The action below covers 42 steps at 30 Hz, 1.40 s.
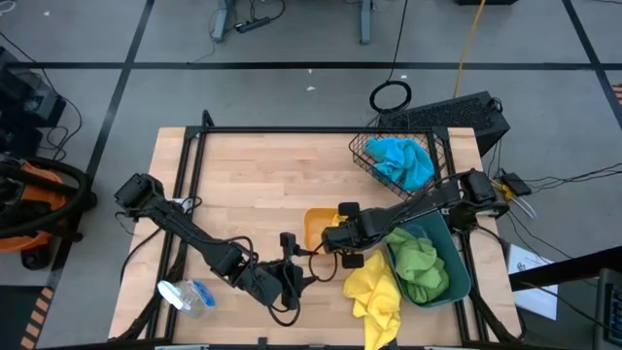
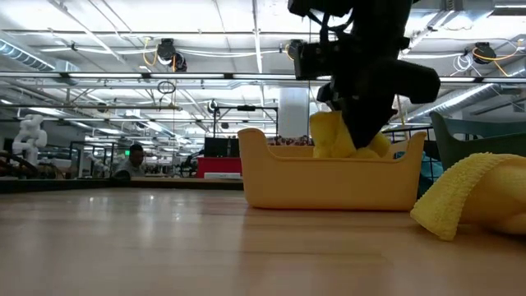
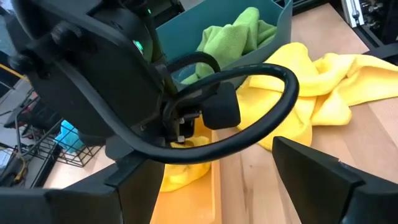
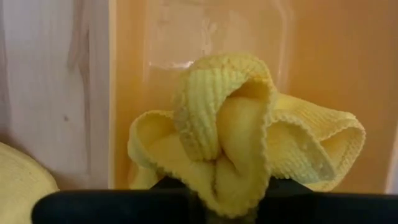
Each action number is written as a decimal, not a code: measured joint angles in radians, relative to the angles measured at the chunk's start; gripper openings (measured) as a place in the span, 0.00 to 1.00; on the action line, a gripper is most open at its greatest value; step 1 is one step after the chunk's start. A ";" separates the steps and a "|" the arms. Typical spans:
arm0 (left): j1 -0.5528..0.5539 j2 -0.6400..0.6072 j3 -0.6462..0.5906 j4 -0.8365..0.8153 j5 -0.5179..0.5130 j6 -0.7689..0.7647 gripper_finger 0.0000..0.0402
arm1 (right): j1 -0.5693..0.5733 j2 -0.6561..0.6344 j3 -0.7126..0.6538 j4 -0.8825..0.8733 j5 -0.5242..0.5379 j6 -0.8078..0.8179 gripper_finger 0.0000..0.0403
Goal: Sort microfiber towel by color & place in baskets
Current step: Put the left yellow microfiber cloth into the orange bin
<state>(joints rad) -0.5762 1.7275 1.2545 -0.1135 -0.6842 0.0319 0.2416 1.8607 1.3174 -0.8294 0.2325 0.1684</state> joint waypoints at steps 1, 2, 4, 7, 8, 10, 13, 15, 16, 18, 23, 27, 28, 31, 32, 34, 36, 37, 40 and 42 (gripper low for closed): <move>0.000 0.000 0.000 0.000 0.000 0.000 0.75 | 0.000 0.005 0.000 0.002 0.000 0.000 0.11; 0.000 0.000 0.000 -0.001 0.001 0.000 0.75 | 0.000 0.011 0.000 0.005 0.000 0.000 0.11; -0.001 0.000 -0.001 -0.005 0.002 0.000 0.75 | 0.000 0.029 0.001 0.013 0.000 0.000 0.11; -0.001 0.000 -0.001 -0.008 0.007 -0.001 0.75 | 0.000 0.061 0.001 0.020 0.003 -0.004 0.11; -0.001 0.000 -0.002 -0.009 0.008 -0.002 0.75 | 0.000 0.071 0.001 0.024 0.003 -0.005 0.11; -0.001 0.000 -0.002 -0.010 0.010 -0.003 0.75 | 0.000 0.084 0.002 0.033 0.005 -0.005 0.11; -0.001 0.000 -0.002 -0.010 0.010 -0.005 0.75 | 0.000 0.093 0.002 0.045 0.009 -0.003 0.11; -0.002 0.000 -0.002 -0.009 0.010 -0.005 0.75 | 0.000 0.091 0.002 0.052 0.009 0.000 0.12; -0.002 0.000 -0.002 -0.008 0.012 -0.005 0.75 | 0.000 0.089 0.002 0.056 0.011 0.003 0.13; -0.002 0.000 -0.002 -0.005 0.022 -0.004 0.75 | 0.003 0.080 0.001 0.049 0.028 0.018 0.17; -0.002 0.000 -0.002 -0.001 0.025 -0.001 0.75 | 0.009 0.047 0.000 -0.020 0.055 0.055 0.35; -0.001 0.000 -0.001 -0.001 0.025 -0.001 0.75 | 0.016 0.014 0.000 -0.101 0.071 0.060 0.49; -0.002 0.000 -0.001 -0.002 0.025 -0.001 0.75 | 0.020 0.002 0.000 -0.118 0.082 0.067 0.52; -0.002 0.000 -0.001 -0.005 0.026 -0.001 0.75 | 0.028 -0.040 0.000 -0.159 0.109 0.088 0.57; -0.002 0.000 -0.001 -0.005 0.026 -0.001 0.75 | 0.031 -0.056 0.000 -0.164 0.110 0.092 0.57; -0.002 0.000 -0.001 -0.005 0.026 -0.001 0.75 | 0.040 -0.088 0.000 -0.164 0.115 0.100 0.58; -0.002 0.000 -0.001 -0.005 0.027 -0.001 0.75 | 0.050 -0.119 0.000 -0.164 0.122 0.106 0.57; -0.002 0.000 -0.001 -0.005 0.027 -0.001 0.75 | 0.054 -0.132 0.000 -0.164 0.133 0.109 0.56; -0.002 0.000 -0.001 -0.005 0.028 -0.001 0.75 | 0.064 -0.154 0.000 -0.164 0.167 0.111 0.55; -0.002 0.000 -0.001 -0.006 0.029 -0.001 0.75 | 0.069 -0.158 0.000 -0.165 0.179 0.105 0.54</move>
<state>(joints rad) -0.5781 1.7275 1.2537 -0.1196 -0.6555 0.0305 0.3107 1.7031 1.3170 -0.9939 0.4120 0.2738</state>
